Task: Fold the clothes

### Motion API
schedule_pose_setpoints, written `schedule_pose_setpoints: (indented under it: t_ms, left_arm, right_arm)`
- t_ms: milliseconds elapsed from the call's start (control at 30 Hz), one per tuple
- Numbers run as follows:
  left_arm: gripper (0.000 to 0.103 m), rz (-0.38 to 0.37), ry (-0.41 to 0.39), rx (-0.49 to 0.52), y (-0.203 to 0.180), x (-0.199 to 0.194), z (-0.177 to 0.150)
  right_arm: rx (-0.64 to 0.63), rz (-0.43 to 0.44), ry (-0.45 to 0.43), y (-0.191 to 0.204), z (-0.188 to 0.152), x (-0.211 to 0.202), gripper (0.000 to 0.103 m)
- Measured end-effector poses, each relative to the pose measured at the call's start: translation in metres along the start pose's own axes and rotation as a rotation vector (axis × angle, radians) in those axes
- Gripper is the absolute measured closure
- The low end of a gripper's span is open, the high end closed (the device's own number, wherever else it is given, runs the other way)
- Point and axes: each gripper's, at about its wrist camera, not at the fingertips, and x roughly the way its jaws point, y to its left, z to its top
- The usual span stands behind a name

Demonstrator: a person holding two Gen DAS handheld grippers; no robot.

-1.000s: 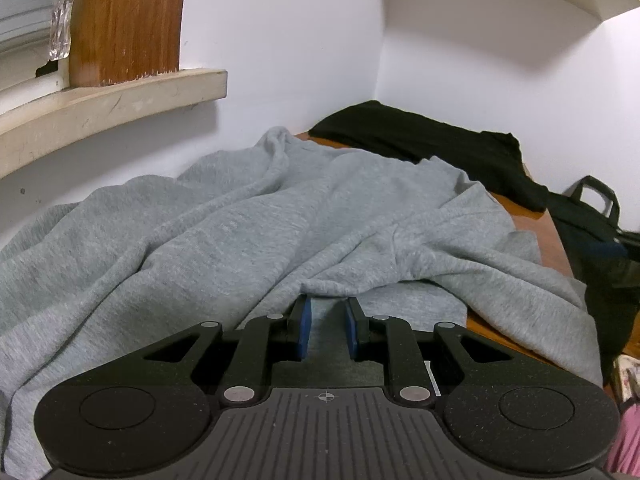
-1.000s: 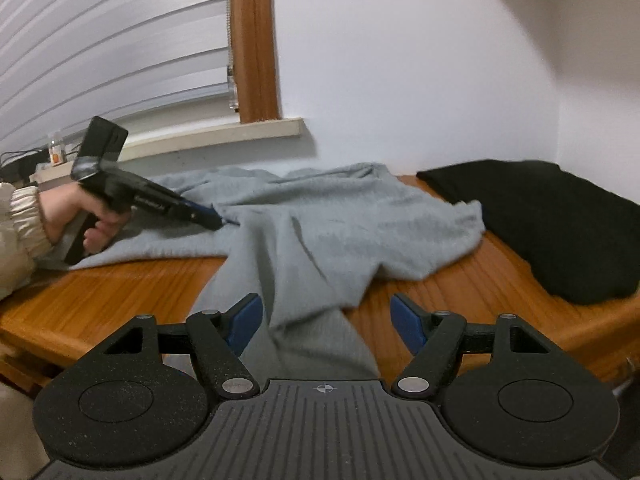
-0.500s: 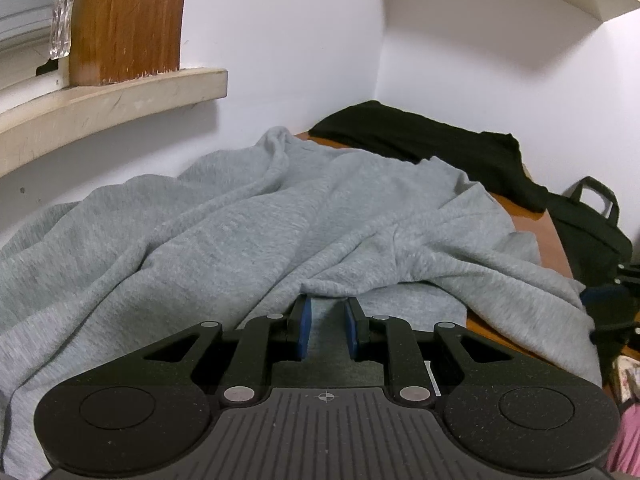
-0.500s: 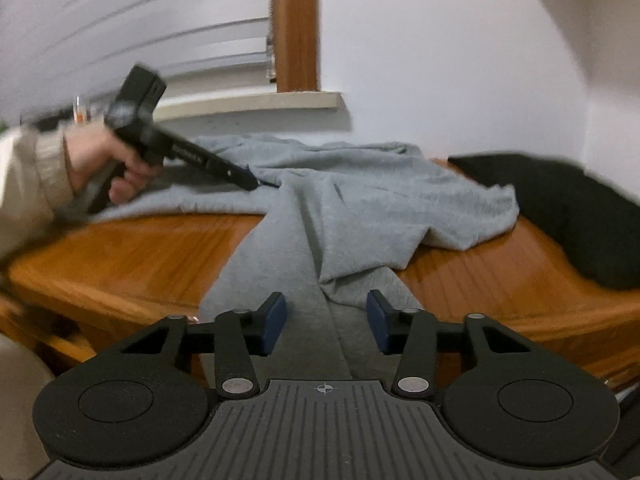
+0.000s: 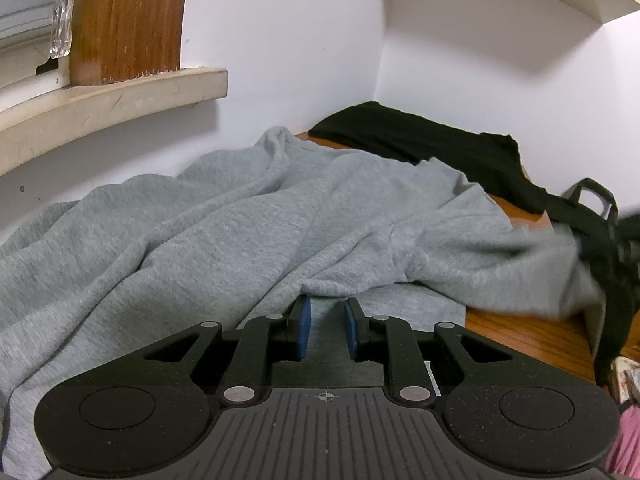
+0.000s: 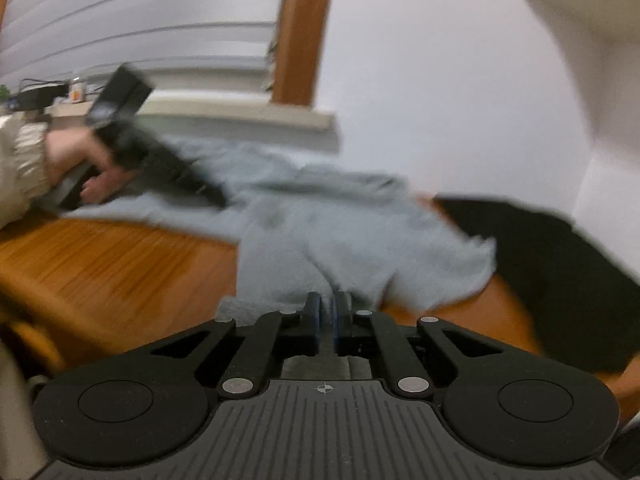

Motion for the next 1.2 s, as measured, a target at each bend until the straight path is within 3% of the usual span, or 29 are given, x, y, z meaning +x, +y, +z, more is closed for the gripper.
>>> schedule_pose_setpoints:
  t_ms: [133,300,400,467,567,767,1100,1200]
  left_arm:
    - [0.081,-0.002,-0.001,0.0,0.0,0.0,0.0]
    - [0.081,-0.006,-0.001,-0.003,0.0,-0.001,0.0]
    - [0.081,-0.008,-0.001,-0.006,0.001,-0.002,-0.001]
    - [0.081,-0.01,-0.002,-0.008,0.001,-0.003,-0.001]
    - [0.081,-0.008,-0.002,-0.006,0.0,-0.003,-0.001]
    - [0.08,0.012,-0.001,0.025,-0.006,-0.004,-0.004]
    - [0.064,0.024,0.006,0.113,-0.028,-0.018,-0.018]
    - [0.06,0.02,0.008,0.125,-0.031,-0.018,-0.02]
  right_arm:
    - [-0.071,-0.063,-0.059,-0.021,0.043,0.018,0.097]
    - [-0.175,-0.154,-0.161,-0.029,0.109,0.072,0.096]
    - [-0.087,-0.103,-0.107,-0.038,0.118,0.102,0.091]
    - [-0.045,-0.065,-0.064,-0.04,0.11,0.108,0.084]
    - [-0.027,-0.041,0.01,-0.041,0.083,0.103,0.059]
    - [0.069,0.015,0.121,-0.044,0.026,0.069,0.044]
    - [0.08,-0.056,0.201,-0.044,-0.032,0.03,0.017]
    - [0.115,-0.079,0.204,-0.05,-0.04,0.03,0.016]
